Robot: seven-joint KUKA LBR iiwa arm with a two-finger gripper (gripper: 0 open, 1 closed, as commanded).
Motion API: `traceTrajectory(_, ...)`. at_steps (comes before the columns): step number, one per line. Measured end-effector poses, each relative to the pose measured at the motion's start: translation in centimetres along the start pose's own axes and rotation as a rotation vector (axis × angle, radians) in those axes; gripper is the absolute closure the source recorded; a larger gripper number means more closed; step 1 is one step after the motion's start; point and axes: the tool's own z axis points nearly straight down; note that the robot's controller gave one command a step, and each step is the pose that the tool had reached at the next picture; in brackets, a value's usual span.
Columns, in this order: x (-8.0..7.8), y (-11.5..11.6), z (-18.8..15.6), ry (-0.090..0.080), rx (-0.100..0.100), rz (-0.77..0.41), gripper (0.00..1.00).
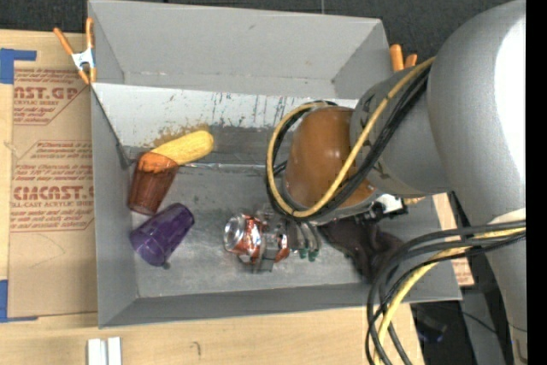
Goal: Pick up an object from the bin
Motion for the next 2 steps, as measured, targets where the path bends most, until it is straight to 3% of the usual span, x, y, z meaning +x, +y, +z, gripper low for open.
traceTrajectory(2, 0.3, 0.0, -1.5, 0.008, 0.003, 0.000, 1.00)
